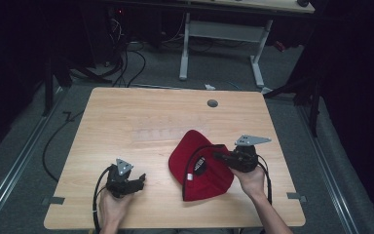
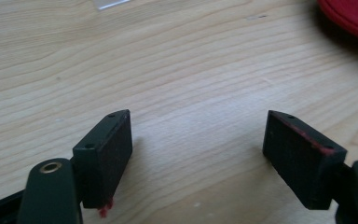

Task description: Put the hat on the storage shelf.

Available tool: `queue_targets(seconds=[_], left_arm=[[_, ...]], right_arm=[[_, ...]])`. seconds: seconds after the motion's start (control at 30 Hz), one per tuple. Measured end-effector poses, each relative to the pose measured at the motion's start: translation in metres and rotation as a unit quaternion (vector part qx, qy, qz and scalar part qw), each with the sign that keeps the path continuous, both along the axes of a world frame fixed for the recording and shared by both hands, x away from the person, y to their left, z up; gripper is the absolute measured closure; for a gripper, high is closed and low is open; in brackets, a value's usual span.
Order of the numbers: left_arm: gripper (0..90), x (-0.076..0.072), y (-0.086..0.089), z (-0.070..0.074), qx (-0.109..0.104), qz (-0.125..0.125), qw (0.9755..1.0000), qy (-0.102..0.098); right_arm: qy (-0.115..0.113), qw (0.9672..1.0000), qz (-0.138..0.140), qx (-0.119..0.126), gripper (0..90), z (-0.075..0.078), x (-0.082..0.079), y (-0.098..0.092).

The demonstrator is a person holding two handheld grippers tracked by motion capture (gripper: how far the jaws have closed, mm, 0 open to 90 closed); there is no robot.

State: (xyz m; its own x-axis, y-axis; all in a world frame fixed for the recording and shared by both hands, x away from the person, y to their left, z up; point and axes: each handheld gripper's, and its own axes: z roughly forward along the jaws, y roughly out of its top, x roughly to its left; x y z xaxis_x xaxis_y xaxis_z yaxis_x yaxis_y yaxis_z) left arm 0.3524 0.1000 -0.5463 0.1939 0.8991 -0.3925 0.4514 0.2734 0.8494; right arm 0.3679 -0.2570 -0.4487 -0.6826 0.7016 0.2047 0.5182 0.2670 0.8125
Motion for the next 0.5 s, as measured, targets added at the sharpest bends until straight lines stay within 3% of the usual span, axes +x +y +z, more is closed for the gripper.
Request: queue_targets(seconds=[0.27, 0.4, 0.5], left_arm=[[23.3, -0.012, -0.023, 0.009, -0.025, -0.044, 0.9987, -0.01], [23.0, -0.017, -0.039, 0.014, -0.014, -0.069, 0.9972, -0.025], [23.0, -0.019, -0.048, 0.017, -0.022, -0.083, 0.9959, -0.026]], right_arm=[[-0.008, 0.9999, -0.01, 0.01, 85.6, 0.015, -0.005, -0.011], [-0.01, 0.9998, -0.009, 0.015, 85.6, 0.02, -0.007, -0.012], [-0.013, 0.9997, -0.008, 0.019, 85.6, 0.024, -0.007, -0.01]])
